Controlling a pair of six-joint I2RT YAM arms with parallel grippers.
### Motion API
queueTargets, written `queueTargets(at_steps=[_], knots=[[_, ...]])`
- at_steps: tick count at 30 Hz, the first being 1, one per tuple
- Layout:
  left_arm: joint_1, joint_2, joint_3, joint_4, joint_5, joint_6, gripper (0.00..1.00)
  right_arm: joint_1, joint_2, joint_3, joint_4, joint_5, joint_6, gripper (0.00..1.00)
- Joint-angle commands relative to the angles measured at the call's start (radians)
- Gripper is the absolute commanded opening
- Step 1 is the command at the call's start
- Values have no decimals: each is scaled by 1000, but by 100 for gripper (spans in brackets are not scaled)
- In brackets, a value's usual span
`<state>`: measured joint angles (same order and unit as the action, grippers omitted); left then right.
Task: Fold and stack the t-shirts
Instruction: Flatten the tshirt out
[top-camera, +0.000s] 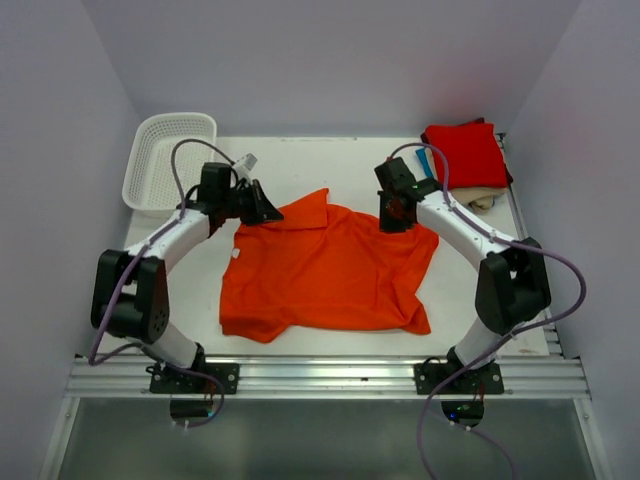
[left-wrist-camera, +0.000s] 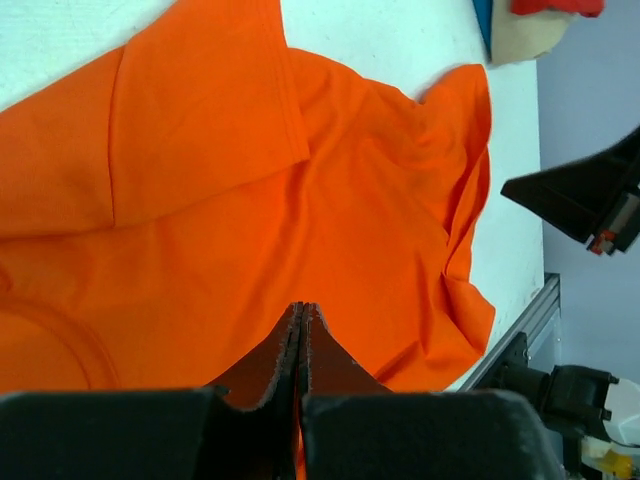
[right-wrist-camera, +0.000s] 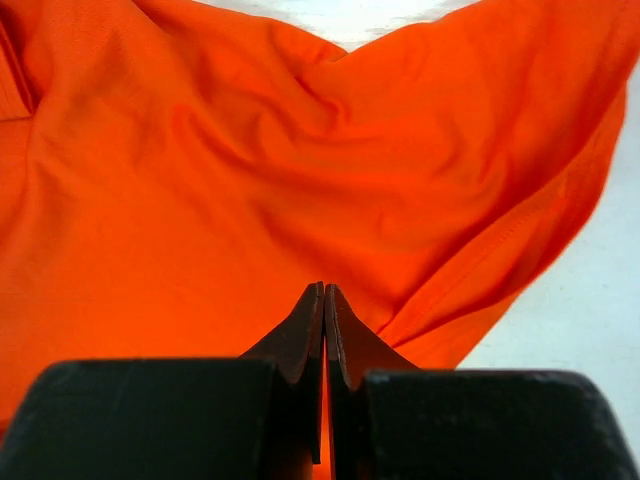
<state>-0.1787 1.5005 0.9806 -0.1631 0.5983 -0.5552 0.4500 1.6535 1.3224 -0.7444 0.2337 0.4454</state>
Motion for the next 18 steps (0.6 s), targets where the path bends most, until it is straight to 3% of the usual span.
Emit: queueTargets(at_steps=[1,8,18], knots=[[-34,130,121,8,-37,38,0,-8,34,47,42,-40,30,0],[-82,381,253,-104,-193,49,0,-8,-17,23,53,-82,41,0],[-90,544,397,-141,-379,5,0,-8,-107,-34,34,-62,36,0]])
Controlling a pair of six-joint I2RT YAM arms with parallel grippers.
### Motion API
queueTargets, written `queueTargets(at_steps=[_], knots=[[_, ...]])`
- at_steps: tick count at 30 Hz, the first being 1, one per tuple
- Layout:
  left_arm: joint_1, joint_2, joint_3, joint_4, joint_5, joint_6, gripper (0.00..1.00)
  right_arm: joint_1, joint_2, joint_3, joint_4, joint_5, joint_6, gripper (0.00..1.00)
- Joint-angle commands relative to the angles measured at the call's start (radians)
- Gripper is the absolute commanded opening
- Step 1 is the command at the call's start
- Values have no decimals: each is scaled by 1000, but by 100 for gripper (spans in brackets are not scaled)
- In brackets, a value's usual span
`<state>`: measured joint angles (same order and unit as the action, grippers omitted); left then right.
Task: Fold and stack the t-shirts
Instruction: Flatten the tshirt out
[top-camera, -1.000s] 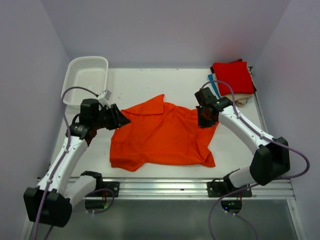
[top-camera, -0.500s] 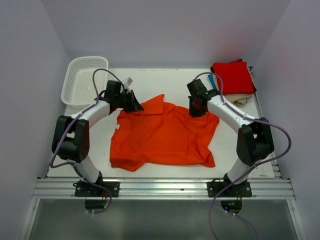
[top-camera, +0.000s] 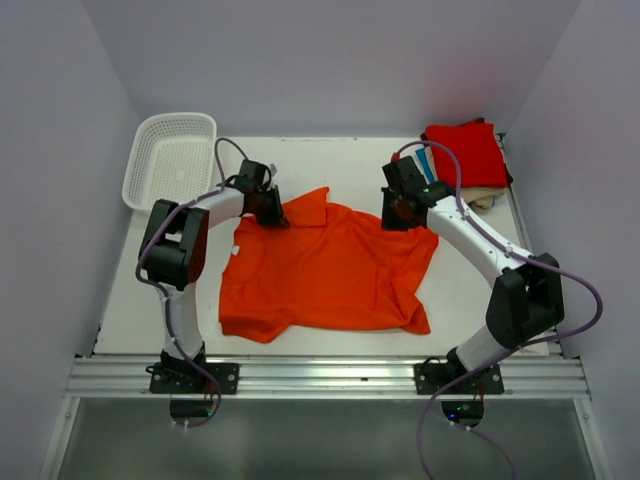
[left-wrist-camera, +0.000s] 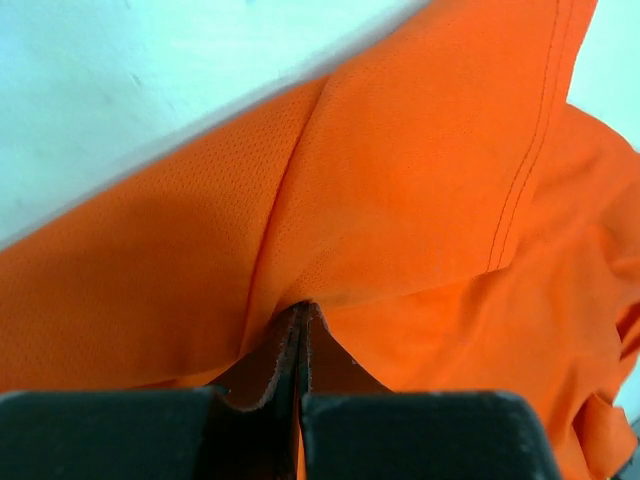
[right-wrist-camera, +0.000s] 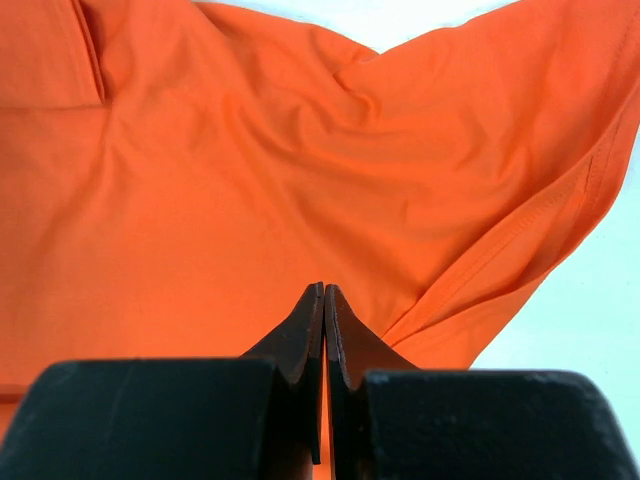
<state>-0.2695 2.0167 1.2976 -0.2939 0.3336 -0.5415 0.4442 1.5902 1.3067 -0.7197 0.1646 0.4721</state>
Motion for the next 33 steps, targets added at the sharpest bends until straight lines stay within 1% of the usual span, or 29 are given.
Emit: queueTargets(at_steps=[1,4,7,10,11,15,19,20,21,22,23,24,28,30,33], knots=[[3,40,97,-27,-125,-18,0,-2,-48,-20,5,10,8,0],[16,85,158,-42,-177,-38,0,-4,-53,-26,-4,32,10,0],[49,125,213,-36,-188,-55,0,-4,-55,-26,-9,42,7,0],[88,192,305,-66,-191,-64,0,-4,-47,-21,-12,52,7,0],[108,226,345,-71,-179,-67,0,-4,-41,-20,-12,53,5,0],[154,296,420,-33,-127,-98,0,-4,-33,-37,-12,39,11,0],[180,370,482,-18,-65,-121,0,-4,-50,-87,22,-8,25,0],[182,378,499,-17,-45,-123,0,-4,-56,-102,34,-48,28,0],[182,382,503,-14,-39,-129,0,-4,-61,-144,73,-81,23,2],[181,386,502,-8,-33,-130,0,-2,-71,-167,97,-112,19,10],[181,383,488,-1,-28,-133,0,-2,-76,-188,117,-129,17,21],[181,378,479,13,-19,-133,0,-1,-81,-231,155,-141,13,30],[182,363,457,15,-18,-121,0,-1,-82,-290,197,-161,7,34],[184,361,457,6,-15,-115,0,-1,-76,-323,209,-160,19,34],[188,349,439,13,-5,-115,0,2,-90,-395,258,-209,51,29]])
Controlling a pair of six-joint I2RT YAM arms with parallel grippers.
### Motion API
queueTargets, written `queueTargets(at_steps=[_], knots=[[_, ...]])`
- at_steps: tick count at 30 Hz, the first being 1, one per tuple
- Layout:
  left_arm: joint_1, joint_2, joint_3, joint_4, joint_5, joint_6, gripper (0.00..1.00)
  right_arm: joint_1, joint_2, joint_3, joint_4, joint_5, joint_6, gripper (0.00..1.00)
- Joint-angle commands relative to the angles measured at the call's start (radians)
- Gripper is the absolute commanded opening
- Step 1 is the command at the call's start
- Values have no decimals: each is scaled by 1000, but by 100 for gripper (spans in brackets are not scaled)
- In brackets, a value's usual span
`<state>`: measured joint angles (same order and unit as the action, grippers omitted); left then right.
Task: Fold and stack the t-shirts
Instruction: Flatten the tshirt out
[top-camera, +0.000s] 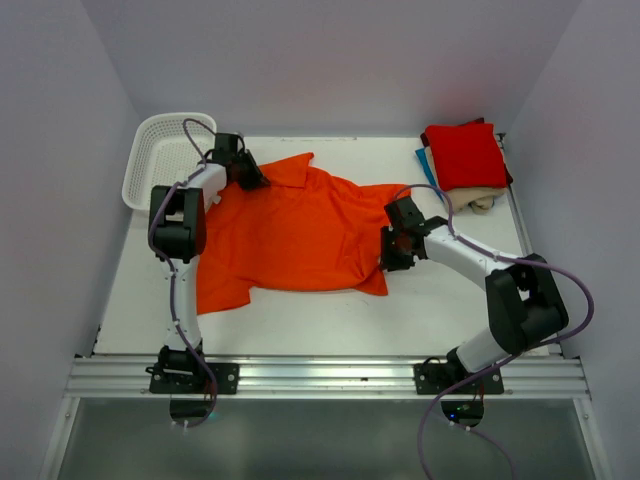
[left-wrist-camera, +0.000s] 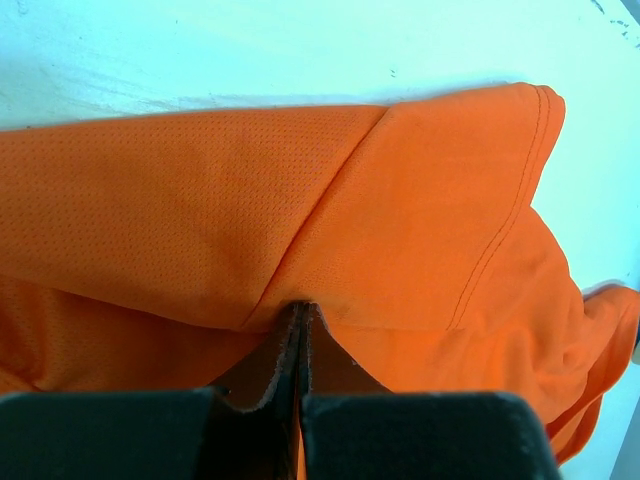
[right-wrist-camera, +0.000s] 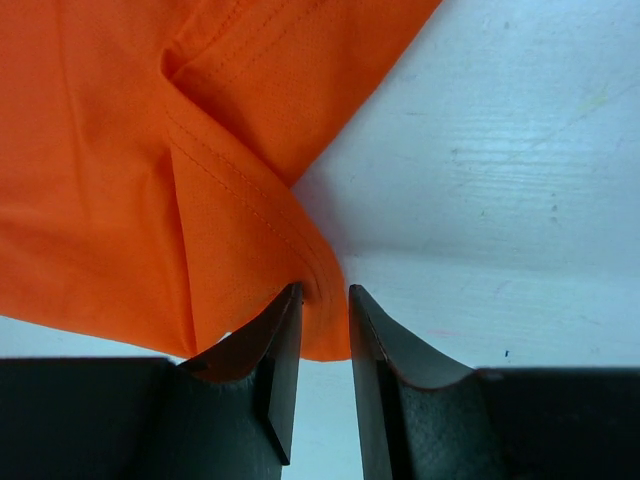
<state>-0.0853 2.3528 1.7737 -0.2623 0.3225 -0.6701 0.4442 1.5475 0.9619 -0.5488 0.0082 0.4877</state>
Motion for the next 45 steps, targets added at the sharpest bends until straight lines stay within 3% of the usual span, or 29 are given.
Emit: queueTargets(at_steps=[1,5,15,23,28,30,34,41,43,45], knots=[[5,4,-40,-17,4,14,0,4,-52,-70,101,-63,43,28],[9,-7,-42,-12,12,10,0,10,-73,-163,159,-71,69,19],[12,-1,-37,-18,21,-2,0,34,-104,-239,193,-122,112,19],[25,2,-53,-9,42,-9,0,76,-253,-270,8,-16,134,17],[29,2,-63,1,56,-19,0,80,-267,-311,-14,36,155,10],[29,6,-66,6,61,-20,0,82,-260,-333,-2,33,167,0],[29,14,-66,6,66,-19,0,82,-276,-361,-26,71,186,0],[38,17,-62,6,69,-20,0,83,-352,-284,-291,194,245,0],[39,16,-59,3,70,-20,0,88,-368,-276,-303,197,261,7],[41,14,-56,0,69,-16,0,105,-365,-240,-355,211,285,30]])
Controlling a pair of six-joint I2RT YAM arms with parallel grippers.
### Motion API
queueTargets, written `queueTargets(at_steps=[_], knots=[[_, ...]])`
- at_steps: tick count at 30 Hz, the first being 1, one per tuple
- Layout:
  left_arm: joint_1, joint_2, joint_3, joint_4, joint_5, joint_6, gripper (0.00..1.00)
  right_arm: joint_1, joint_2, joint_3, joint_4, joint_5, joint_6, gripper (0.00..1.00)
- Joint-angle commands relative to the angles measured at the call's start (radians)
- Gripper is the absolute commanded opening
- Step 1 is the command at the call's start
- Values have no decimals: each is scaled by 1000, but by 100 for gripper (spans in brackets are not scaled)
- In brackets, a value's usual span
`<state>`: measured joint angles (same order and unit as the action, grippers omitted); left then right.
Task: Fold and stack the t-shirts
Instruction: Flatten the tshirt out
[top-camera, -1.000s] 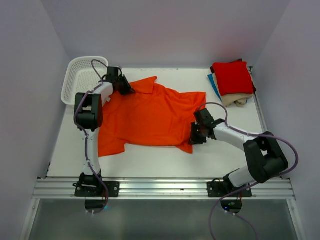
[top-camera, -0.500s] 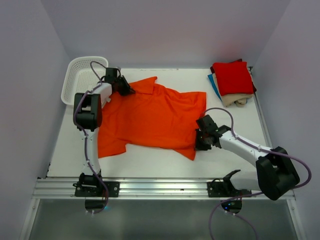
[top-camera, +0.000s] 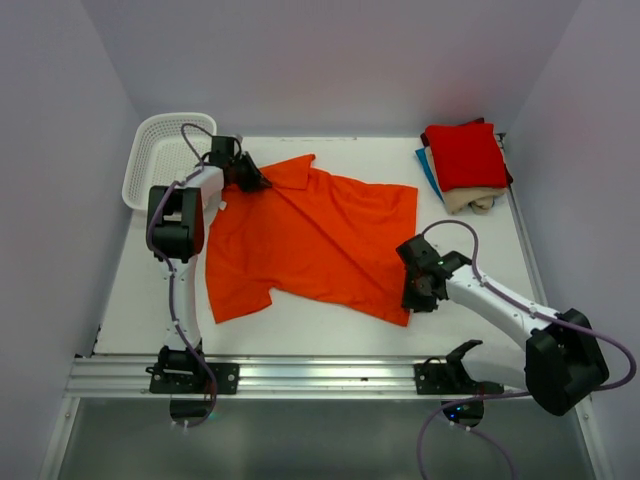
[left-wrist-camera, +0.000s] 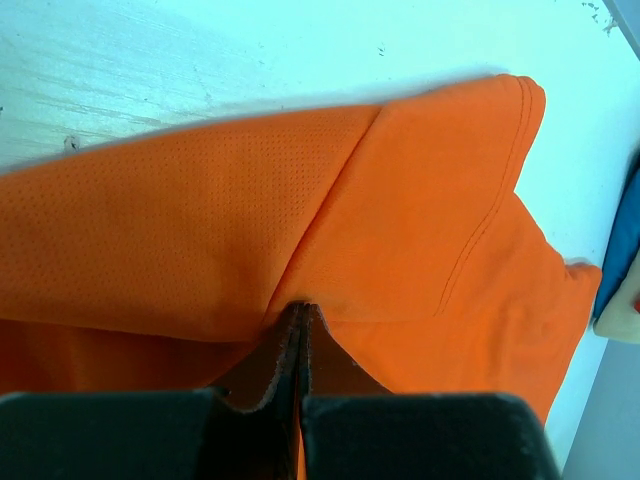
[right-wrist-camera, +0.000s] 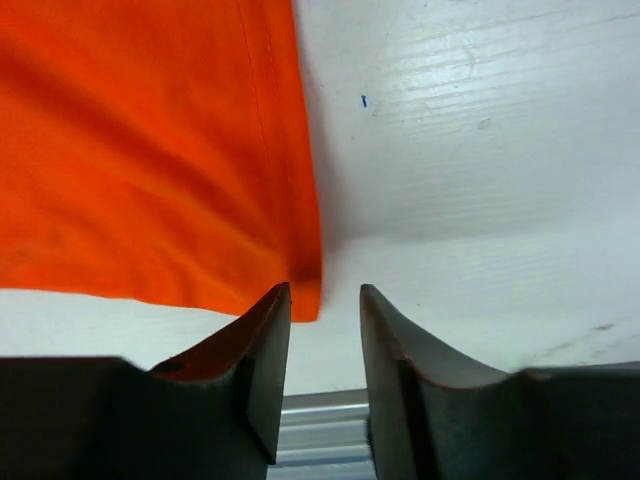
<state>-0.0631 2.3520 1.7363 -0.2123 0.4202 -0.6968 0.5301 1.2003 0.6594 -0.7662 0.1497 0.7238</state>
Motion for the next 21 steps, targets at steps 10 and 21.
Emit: queueTargets(at_steps=[10,21], knots=[[19,-69,-46,30,34,25,0,42,-71,181,-98,112,25,56],[17,-355,-450,56,-67,-9,0,2,137,448,51,242,-75,61]])
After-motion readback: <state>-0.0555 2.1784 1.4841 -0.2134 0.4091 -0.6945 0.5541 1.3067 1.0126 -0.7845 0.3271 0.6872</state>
